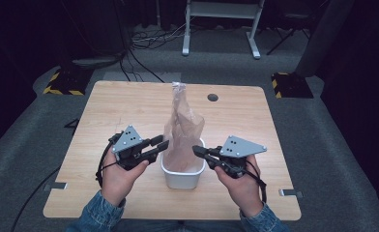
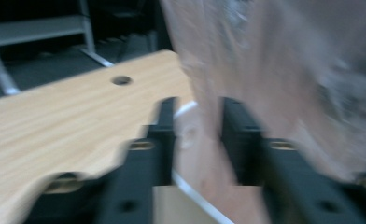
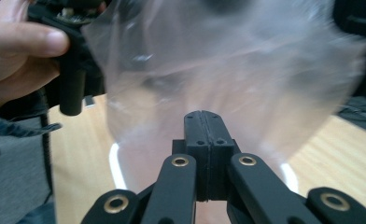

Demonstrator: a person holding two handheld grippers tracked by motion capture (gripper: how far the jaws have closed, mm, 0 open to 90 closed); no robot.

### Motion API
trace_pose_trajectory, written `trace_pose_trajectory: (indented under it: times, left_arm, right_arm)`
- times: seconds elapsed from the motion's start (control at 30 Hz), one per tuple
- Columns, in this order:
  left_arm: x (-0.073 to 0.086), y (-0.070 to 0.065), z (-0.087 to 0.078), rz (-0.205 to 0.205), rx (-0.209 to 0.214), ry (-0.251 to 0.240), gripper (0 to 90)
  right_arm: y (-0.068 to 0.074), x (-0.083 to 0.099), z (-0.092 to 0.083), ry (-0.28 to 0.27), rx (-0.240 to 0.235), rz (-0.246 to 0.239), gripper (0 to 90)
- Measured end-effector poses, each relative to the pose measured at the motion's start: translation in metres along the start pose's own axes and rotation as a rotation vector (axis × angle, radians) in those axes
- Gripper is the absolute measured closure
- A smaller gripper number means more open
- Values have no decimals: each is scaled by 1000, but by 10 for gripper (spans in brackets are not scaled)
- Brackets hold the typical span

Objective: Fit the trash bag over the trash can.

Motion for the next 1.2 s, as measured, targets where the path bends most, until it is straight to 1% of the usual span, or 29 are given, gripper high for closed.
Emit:
trace_pose_trajectory:
  times: [0.03, 0.07, 0.1, 0.13, 0.17, 0.23, 0.27, 0.3, 0.33, 0.37, 0.43, 0.47, 0.53, 0.57, 0.63, 0.73, 0.8, 0.83, 0.9, 1.0, 1.03, 1.1, 1.17, 1.2]
  left_arm:
    - [-3, 2, -3, 7, -30, -23, 525]
    - [-5, 3, -6, 18, -49, -32, 488]
    - [-9, 3, -9, 41, -73, -49, 484]
    - [-13, 0, -12, 59, -76, -69, 488]
    - [-16, -4, -13, 78, -70, -82, 495]
    - [-19, -14, -15, 102, -40, -90, 540]
    - [-21, -22, -14, 112, -6, -91, 566]
    - [-21, -26, -12, 115, 17, -90, 589]
    - [-21, -32, -10, 114, 52, -83, 601]
    - [-21, -35, -8, 113, 70, -79, 608]
    - [-19, -40, -1, 103, 104, -67, 611]
    - [-18, -41, 2, 94, 116, -64, 610]
    - [-15, -44, 6, 79, 139, -56, 595]
    - [-14, -45, 7, 78, 145, -50, 584]
    - [-10, -47, 10, 87, 160, -25, 565]
    - [-7, -49, 11, 92, 171, -5, 549]
    - [-6, -49, 10, 87, 171, -5, 547]
    - [-6, -48, 10, 84, 170, -6, 545]
    - [-7, -47, 10, 80, 167, -8, 542]
    - [-8, -45, 10, 77, 160, -13, 528]
    - [-8, -45, 10, 70, 158, -17, 519]
    - [-10, -43, 10, 62, 156, -24, 500]
    - [-11, -42, 11, 48, 159, -31, 488]
    - [-12, -42, 12, 42, 162, -36, 485]
  right_arm:
    - [-4, -2, -3, -7, 18, -3, 847]
    - [-11, -5, -6, -21, 55, 0, 734]
    - [-15, -6, -8, -29, 76, 3, 662]
    - [-21, -9, -10, -43, 105, 6, 575]
    - [-28, -12, -12, -59, 127, 10, 534]
    - [-39, -17, -15, -77, 164, 13, 504]
    - [-43, -19, -16, -83, 176, 19, 495]
    - [-50, -22, -16, -93, 192, 35, 480]
    - [-55, -23, -16, -97, 198, 48, 461]
    - [-61, -24, -16, -104, 212, 72, 441]
    - [-70, -25, -14, -116, 230, 101, 413]
    - [-74, -26, -13, -125, 233, 123, 400]
    - [-79, -27, -10, -141, 230, 157, 380]
    - [-82, -28, -9, -152, 224, 180, 371]
    - [-84, -31, -7, -170, 209, 208, 358]
    - [-86, -34, -5, -183, 207, 227, 341]
    - [-85, -34, -3, -176, 202, 227, 351]
    - [-84, -33, -1, -159, 200, 220, 372]
    - [-80, -27, 3, -108, 184, 211, 449]
    - [-74, -18, 9, -50, 147, 215, 554]
    - [-72, -16, 10, -35, 133, 214, 618]
    - [-66, -14, 12, -7, 83, 208, 777]
    - [-60, -13, 13, 1, 45, 194, 880]
    - [-58, -13, 13, 8, 30, 189, 899]
Point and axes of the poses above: each handheld gripper's, and its own axes: z roughly forward along the jaws, x roughly out of its underside, y roughly to its left, the point moved 7 cm from there along z, roughly forward along the jaws, and after that the axes turned 2 degrees about -y, right-handed, at the moved point
